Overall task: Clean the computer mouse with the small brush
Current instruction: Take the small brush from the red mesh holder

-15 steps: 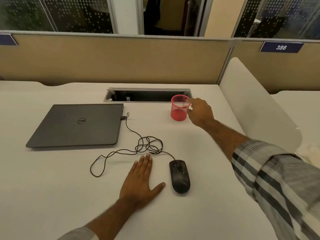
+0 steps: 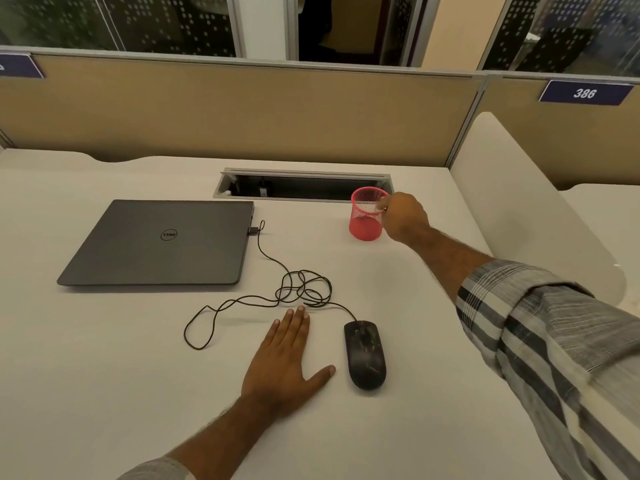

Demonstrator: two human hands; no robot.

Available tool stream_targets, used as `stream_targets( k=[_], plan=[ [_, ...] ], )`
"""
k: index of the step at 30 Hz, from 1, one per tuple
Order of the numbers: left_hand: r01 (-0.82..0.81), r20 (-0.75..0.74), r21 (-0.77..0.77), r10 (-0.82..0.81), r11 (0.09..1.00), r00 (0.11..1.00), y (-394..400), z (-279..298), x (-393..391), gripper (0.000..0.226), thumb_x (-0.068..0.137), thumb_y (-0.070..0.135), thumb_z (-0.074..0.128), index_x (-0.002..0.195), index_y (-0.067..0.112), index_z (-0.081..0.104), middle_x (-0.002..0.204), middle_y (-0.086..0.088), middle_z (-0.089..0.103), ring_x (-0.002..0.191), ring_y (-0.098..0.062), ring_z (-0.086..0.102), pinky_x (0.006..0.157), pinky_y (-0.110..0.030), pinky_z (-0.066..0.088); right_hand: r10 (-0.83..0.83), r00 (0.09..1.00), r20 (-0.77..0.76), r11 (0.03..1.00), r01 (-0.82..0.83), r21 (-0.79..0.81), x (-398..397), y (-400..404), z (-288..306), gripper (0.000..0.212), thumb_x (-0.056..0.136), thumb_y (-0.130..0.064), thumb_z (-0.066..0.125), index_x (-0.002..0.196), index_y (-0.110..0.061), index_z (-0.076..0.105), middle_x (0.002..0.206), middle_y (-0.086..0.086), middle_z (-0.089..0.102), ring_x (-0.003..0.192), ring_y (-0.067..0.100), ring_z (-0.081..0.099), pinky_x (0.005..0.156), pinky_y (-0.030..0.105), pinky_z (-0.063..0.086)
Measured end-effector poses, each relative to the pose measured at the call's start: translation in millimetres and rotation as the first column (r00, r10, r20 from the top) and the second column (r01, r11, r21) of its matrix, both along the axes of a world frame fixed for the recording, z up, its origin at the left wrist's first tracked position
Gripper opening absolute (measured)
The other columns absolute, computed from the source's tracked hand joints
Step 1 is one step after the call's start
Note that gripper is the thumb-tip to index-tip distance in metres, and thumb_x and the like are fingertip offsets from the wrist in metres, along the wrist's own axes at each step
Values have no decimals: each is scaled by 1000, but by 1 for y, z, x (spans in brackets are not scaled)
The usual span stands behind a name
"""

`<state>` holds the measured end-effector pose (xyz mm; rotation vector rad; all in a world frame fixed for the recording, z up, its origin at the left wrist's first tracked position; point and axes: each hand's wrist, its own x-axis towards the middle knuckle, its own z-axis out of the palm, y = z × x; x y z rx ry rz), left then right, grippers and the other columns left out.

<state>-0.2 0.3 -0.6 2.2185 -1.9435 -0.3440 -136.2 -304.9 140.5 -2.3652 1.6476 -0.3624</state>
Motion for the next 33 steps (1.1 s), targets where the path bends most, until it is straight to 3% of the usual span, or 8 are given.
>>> stream_targets(
  k=[5, 12, 15, 21, 26, 30, 33],
  plan=[
    [-10, -5, 1, 10, 1000, 1000, -1, -1, 0, 106, 79, 92, 4, 159, 26, -22, 166, 12, -31, 150, -3, -33, 123, -25, -23, -5, 998, 58, 997, 10, -76, 1, -3, -1, 29, 93, -6, 56, 117, -11, 71, 118, 14, 71, 103, 34, 66, 90, 38, 52],
    [-10, -5, -11, 10, 1000, 1000, 0, 0, 0, 106, 81, 91, 6, 159, 25, -21, 166, 12, -31, 150, -4, -32, 119, -22, -27, 207, 953, 220, 931, -123, -343, -14, 5, -1, 24, 99, -8, 51, 109, 3, 70, 105, 22, 70, 94, 36, 64, 81, 35, 47],
    [-6, 10, -18, 7, 1000, 1000, 0, 1, 0, 106, 81, 90, 6, 160, 24, -19, 167, 11, -28, 152, -5, -30, 118, -22, -27, 235, 918, 320, 887, -68, -457, -18, 13, 10, 20, 98, -6, 51, 101, 6, 67, 95, 25, 69, 83, 38, 63, 72, 30, 43],
    [-1, 15, -34, 1, 999, 1000, 1, 3, -1, 104, 85, 87, 15, 161, 22, -15, 168, 9, -24, 152, -6, -27, 117, -21, -27, 184, 787, 588, 879, 136, -457, -33, 36, 24, 11, 93, -7, 53, 97, 3, 59, 77, 17, 66, 62, 24, 54, 56, 30, 40],
    [9, 23, -35, -8, 999, 1000, 0, 4, -1, 104, 85, 86, 15, 160, 21, -17, 168, 9, -25, 152, -7, -28, 115, -20, -29, 37, 592, 805, 922, 291, -257, -57, 64, 9, 20, 92, -5, 49, 105, -1, 64, 79, 12, 67, 61, 28, 67, 59, 38, 56],
    [8, 20, -37, -7, 999, 1000, 1, 5, -1, 103, 86, 86, 15, 159, 21, -18, 168, 8, -25, 152, -7, -28, 115, -21, -29, -239, 274, 931, 936, 319, 147, -74, 88, -10, 17, 92, 2, 50, 100, 0, 66, 78, 23, 66, 49, 15, 67, 48, 27, 56],
    [7, 33, -45, -5, 999, 999, 1, 5, -1, 103, 86, 85, 15, 159, 19, -16, 168, 8, -24, 152, -7, -27, 116, -22, -28, -486, 30, 873, 859, 200, 471, -88, 112, -21, 10, 91, 7, 58, 97, 3, 65, 76, 20, 64, 47, 15, 68, 49, 26, 58]
  ],
)
